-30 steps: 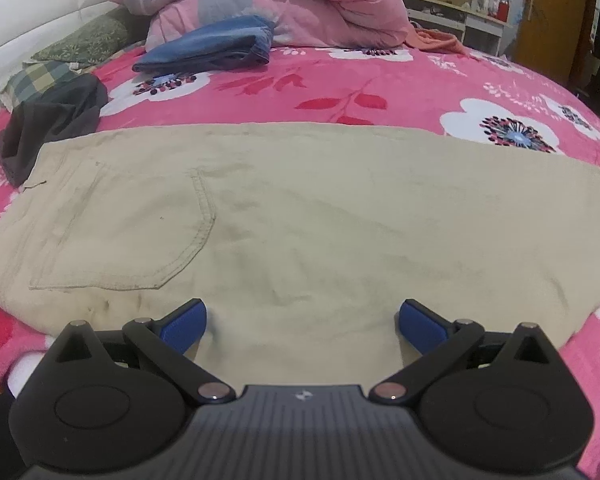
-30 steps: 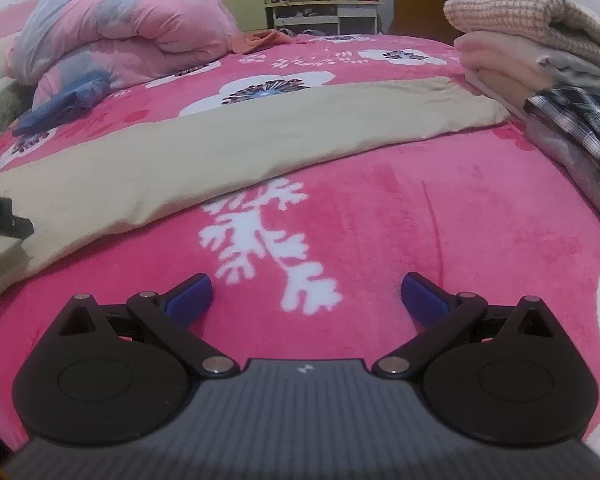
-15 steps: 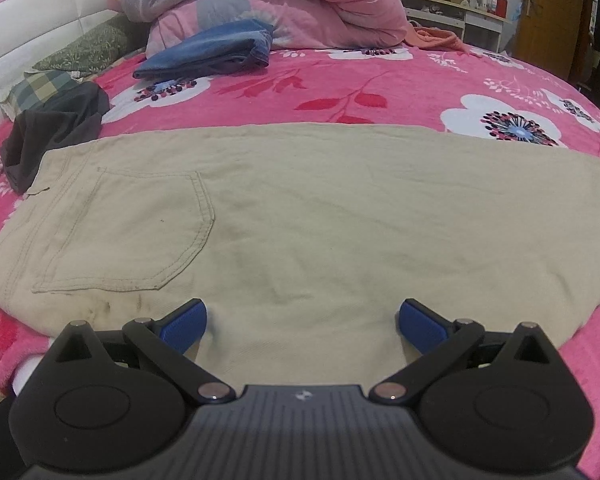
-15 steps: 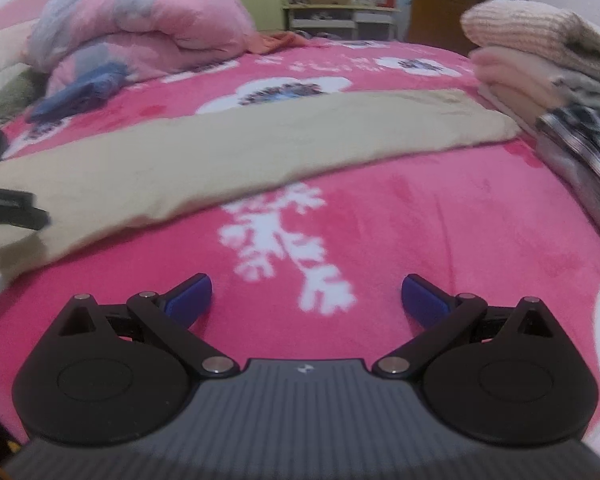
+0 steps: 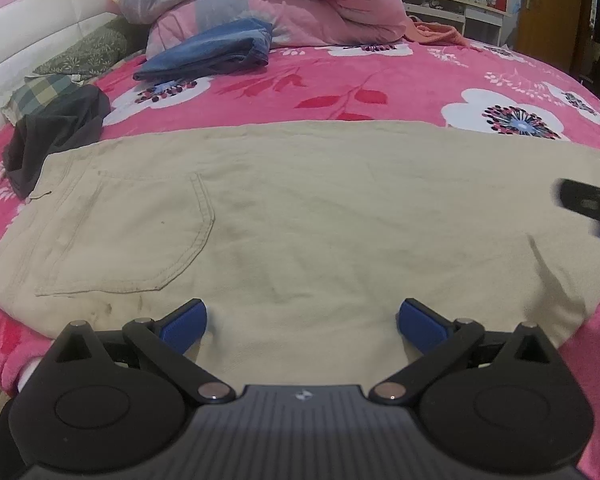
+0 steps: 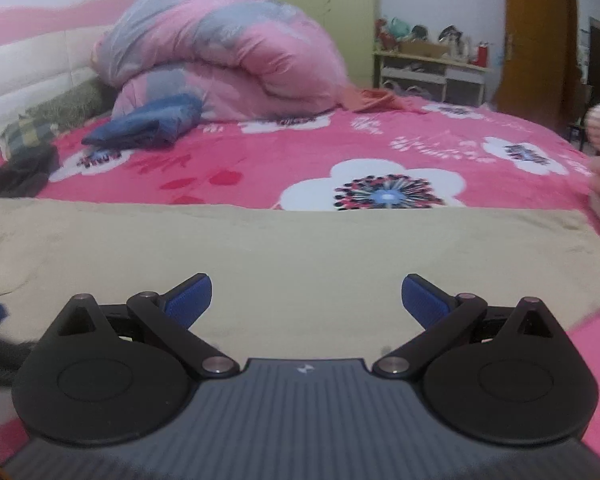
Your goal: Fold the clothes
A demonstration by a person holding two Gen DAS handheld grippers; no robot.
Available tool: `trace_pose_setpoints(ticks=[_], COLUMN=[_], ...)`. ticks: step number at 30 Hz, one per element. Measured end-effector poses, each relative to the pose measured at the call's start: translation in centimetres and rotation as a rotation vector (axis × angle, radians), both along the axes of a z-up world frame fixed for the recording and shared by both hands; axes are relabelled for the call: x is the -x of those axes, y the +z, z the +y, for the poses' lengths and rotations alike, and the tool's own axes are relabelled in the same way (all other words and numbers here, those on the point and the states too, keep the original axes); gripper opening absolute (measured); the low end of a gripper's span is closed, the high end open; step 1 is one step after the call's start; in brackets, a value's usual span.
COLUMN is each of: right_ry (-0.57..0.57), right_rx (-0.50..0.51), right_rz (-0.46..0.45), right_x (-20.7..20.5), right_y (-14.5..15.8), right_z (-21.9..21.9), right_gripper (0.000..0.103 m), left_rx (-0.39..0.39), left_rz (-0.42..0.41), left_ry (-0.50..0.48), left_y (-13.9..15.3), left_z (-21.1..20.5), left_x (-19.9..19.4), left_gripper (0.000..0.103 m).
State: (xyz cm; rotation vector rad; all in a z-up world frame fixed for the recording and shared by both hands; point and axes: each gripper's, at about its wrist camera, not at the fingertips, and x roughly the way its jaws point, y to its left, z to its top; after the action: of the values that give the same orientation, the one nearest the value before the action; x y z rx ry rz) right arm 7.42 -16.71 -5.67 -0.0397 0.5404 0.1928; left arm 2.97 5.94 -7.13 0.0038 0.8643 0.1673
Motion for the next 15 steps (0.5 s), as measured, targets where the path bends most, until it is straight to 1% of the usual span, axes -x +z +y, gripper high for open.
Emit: trace_pose_setpoints(ticks=[2,4,5,6,10,15], right_ry=[0.016,0.024,0.027,0.030,0.057,0.062], right_rx=[0.016,0.028,0.017,0.004,0.029,0.009], right_rz=[0.034,0.101,0.127,0.131,0.150,0.134], right_x=[-1.7,-3.0,-3.1,-3.0,-1.1,-0.1], right_y=[-1.5,-3.4,-4.0,-4.0,-3.8,-3.9], right_z=[0.4,0.5,0.2,-0.1,-0.6,-1.2], right_gripper=[0.102,0.102,0.102,0.102,0.102,0.102], left_rx=[0.001,0.012,0.018,0.024,0.026,0.028], left_rz=[0.004,0.006,0.004,0.006,0.001,-0.019], left_ry=[-0.008,-0.016,-0.020,-0.021,-0.031,-0.042], left_y=[0.0,0.0,0.1,0.0,0.0,-0.1], left_z=[0.1,0.3,0.4,0.5,0.6,0.7], left_x=[0.0,0.1,0.1,0.1,0.1,0.3], left_gripper=[0.103,0.103,0.103,0.103,0.103,0.103])
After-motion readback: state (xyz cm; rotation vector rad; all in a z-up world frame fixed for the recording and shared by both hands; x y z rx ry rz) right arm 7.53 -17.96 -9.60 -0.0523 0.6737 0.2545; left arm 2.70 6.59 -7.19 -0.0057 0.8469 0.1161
